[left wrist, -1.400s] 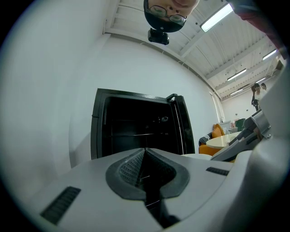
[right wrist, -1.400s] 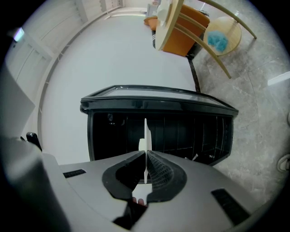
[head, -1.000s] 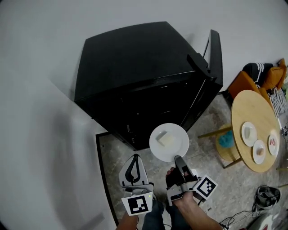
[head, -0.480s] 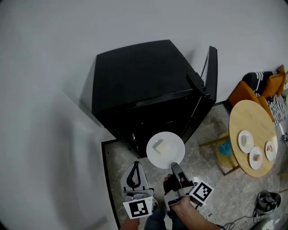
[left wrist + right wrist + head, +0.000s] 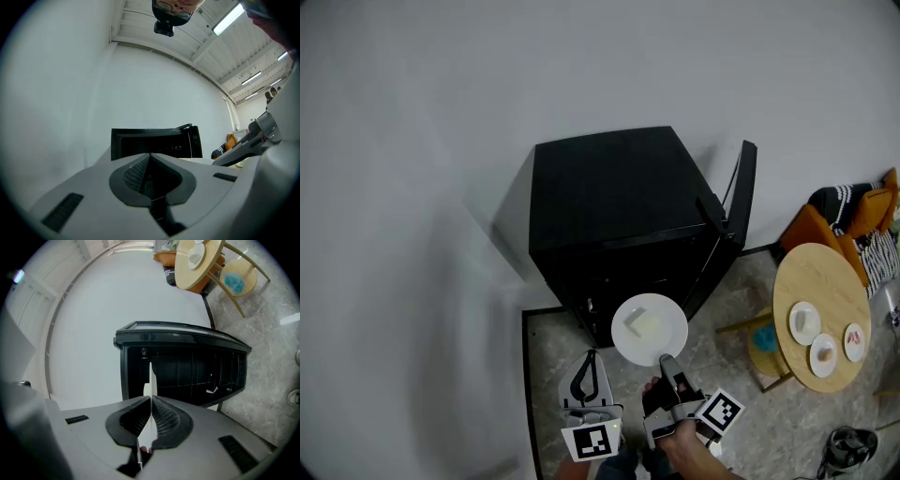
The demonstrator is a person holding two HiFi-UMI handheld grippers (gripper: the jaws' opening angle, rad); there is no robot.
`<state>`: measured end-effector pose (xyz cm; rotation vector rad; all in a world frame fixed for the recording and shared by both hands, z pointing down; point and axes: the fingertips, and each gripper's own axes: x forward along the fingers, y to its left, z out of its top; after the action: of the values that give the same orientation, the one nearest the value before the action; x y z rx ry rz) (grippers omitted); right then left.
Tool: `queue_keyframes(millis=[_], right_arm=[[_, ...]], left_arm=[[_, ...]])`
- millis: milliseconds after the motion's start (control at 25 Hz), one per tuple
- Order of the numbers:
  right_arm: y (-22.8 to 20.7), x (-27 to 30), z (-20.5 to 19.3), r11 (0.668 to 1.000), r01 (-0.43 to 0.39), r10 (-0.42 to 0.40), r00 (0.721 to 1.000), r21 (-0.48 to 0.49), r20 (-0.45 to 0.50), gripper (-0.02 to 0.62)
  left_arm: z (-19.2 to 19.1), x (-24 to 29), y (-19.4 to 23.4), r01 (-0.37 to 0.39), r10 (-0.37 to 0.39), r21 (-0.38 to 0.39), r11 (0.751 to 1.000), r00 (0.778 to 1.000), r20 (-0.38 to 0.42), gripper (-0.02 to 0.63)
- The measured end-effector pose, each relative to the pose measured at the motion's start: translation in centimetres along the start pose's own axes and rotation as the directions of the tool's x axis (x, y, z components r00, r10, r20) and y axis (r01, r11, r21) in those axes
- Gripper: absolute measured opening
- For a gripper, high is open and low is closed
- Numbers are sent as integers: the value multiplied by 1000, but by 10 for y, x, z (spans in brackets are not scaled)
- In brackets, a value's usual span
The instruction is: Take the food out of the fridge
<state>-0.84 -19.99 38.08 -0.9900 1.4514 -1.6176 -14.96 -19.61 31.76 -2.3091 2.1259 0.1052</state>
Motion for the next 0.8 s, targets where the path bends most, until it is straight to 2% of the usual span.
queue_keyframes(millis=[800], right_arm=[[70,-22,2,999,-29,27,999,-45,-37,29]], left_arm=[[66,-21,-20,24,-23,-13,1000,999,40,14]])
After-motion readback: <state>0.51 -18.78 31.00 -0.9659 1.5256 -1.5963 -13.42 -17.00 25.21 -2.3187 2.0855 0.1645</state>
